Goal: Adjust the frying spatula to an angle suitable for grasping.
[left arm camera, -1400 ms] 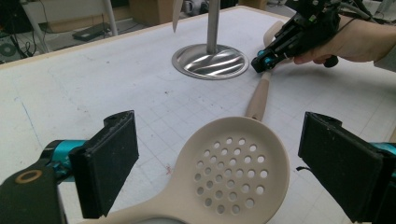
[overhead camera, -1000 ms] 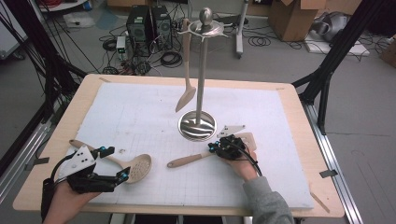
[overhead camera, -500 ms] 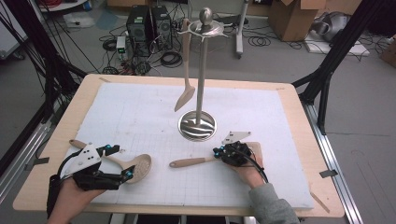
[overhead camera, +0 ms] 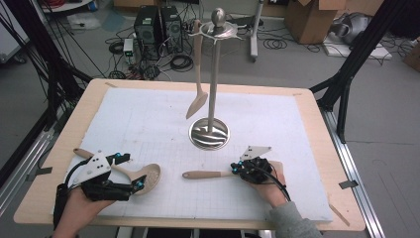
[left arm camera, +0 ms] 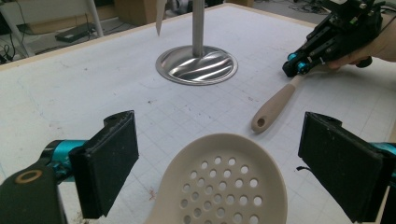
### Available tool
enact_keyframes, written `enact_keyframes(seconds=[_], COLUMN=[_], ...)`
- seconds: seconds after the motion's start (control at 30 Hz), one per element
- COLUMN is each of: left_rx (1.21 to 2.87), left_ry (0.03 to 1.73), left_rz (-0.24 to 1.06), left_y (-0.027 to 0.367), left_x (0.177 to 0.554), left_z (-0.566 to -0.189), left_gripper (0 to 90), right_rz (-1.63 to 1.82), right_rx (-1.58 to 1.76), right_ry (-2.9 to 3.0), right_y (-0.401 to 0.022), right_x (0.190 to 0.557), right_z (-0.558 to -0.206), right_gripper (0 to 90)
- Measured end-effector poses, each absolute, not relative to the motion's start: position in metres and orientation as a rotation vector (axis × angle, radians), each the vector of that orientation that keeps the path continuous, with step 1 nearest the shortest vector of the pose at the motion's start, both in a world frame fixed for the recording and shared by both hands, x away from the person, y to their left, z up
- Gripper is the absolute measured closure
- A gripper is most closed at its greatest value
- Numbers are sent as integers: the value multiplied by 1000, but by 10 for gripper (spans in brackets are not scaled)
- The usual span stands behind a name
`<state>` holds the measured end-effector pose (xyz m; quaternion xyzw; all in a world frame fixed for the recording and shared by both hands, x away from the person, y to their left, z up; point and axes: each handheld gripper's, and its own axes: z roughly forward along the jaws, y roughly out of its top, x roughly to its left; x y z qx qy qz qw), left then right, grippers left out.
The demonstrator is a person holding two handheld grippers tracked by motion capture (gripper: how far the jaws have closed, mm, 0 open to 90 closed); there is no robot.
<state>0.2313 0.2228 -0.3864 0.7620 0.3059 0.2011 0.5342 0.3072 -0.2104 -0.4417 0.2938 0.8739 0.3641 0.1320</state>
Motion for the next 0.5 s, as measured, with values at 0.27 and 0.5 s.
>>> enact_keyframes(seconds=[0.27, 0.5], left_rx=[1820, 1823], left_ry=[721, 716], left_rz=[469, 463], left_y=[219, 217], left_x=[234, 235], left_z=[-387, -387], left_gripper=[124, 124], right_rz=[1038, 992], right_rx=[859, 821], right_ry=[2538, 2535], right_y=[-217, -221], right_x=[297, 287], right_z=[-441, -439], right_gripper=[900, 900])
